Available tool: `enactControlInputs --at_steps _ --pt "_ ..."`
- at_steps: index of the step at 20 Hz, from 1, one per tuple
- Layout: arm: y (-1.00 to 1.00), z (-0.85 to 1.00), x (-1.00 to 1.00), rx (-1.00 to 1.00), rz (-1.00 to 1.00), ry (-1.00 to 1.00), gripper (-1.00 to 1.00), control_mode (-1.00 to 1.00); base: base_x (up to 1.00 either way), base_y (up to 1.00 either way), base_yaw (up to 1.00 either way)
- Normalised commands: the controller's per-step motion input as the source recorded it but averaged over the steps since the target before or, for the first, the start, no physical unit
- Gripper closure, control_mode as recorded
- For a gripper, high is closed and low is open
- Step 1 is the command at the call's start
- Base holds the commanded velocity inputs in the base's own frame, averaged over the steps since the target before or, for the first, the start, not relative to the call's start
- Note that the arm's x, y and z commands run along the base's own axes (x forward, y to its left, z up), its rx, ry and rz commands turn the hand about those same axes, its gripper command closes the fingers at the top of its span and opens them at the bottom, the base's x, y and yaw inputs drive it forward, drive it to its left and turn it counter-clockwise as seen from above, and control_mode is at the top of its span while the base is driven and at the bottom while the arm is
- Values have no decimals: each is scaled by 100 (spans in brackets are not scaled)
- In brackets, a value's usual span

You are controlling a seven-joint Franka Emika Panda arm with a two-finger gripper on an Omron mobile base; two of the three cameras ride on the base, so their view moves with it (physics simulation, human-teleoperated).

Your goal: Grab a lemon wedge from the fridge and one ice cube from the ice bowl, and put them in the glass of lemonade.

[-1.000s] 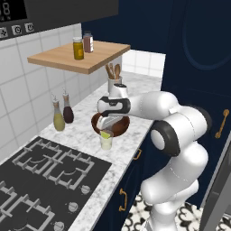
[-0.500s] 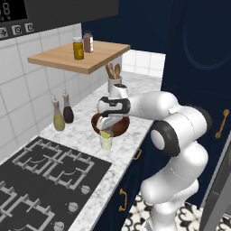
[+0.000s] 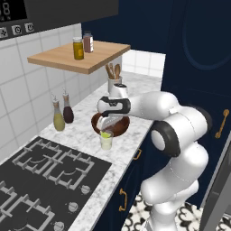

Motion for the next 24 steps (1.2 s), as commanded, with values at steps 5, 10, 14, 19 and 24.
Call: enactControlInputs --at_steps 5,10,14,19,24 --pt "0 29 -30 0 0 -6 -100 -100 0 0 0" --pt "0 4 -41 0 0 -9 -100 -100 0 0 0" --pt "0 0 -20 1 0 -3 -100 -100 0 0 0" --pt "0 2 -5 2 0 -2 -100 -100 0 0 0" --pt "0 5 -19 4 0 -4 -100 -100 0 0 0"
